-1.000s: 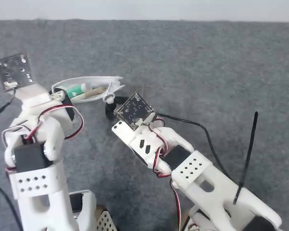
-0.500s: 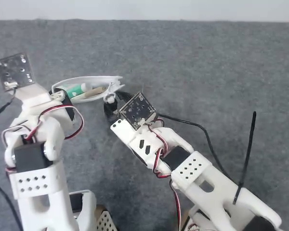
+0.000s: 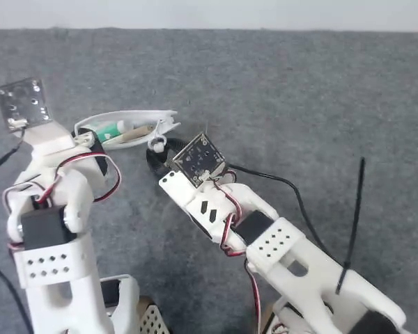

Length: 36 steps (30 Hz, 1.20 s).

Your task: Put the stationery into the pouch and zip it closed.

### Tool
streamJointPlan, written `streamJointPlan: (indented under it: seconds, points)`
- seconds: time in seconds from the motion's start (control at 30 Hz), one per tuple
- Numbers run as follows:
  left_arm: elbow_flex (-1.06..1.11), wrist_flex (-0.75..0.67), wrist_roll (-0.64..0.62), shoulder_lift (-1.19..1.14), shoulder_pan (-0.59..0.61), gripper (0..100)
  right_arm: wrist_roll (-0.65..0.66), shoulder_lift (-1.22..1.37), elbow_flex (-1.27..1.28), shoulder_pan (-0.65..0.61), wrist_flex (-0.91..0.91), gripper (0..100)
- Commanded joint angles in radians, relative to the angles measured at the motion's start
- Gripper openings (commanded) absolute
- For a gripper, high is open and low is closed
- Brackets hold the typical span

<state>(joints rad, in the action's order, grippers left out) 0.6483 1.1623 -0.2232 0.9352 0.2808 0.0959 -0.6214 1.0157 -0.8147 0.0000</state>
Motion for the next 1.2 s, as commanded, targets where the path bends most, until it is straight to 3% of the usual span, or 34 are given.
streamJointPlan:
  seconds: [0.0, 0.13, 0.33, 0.53, 0.9, 1.17]
  points:
    - [-0.004, -0.041, 0.005, 0.031, 0.003, 1, 0.006, -0.173, -0.005, -0.004, 0.127, 0.6]
    - [-0.01, -0.041, 0.005, 0.035, 0.002, 3, 0.106, -0.311, -0.005, -0.033, 0.341, 0.6]
    - [-0.01, -0.037, 0.002, 0.035, -0.003, 22, 0.14, -0.412, -0.005, -0.163, 0.627, 0.6]
    - [-0.054, -0.034, 0.051, 0.037, -0.037, 23, 0.14, -0.536, 0.0, -0.331, 0.839, 0.6]
    - [-0.211, 0.149, 0.354, 0.034, -0.526, 25, 0.138, -0.9, 0.216, -0.364, 0.722, 0.6]
    - [-0.364, 0.376, 0.586, 0.035, -0.671, 27, 0.14, -1.179, 0.282, -0.363, 0.72, 0.6]
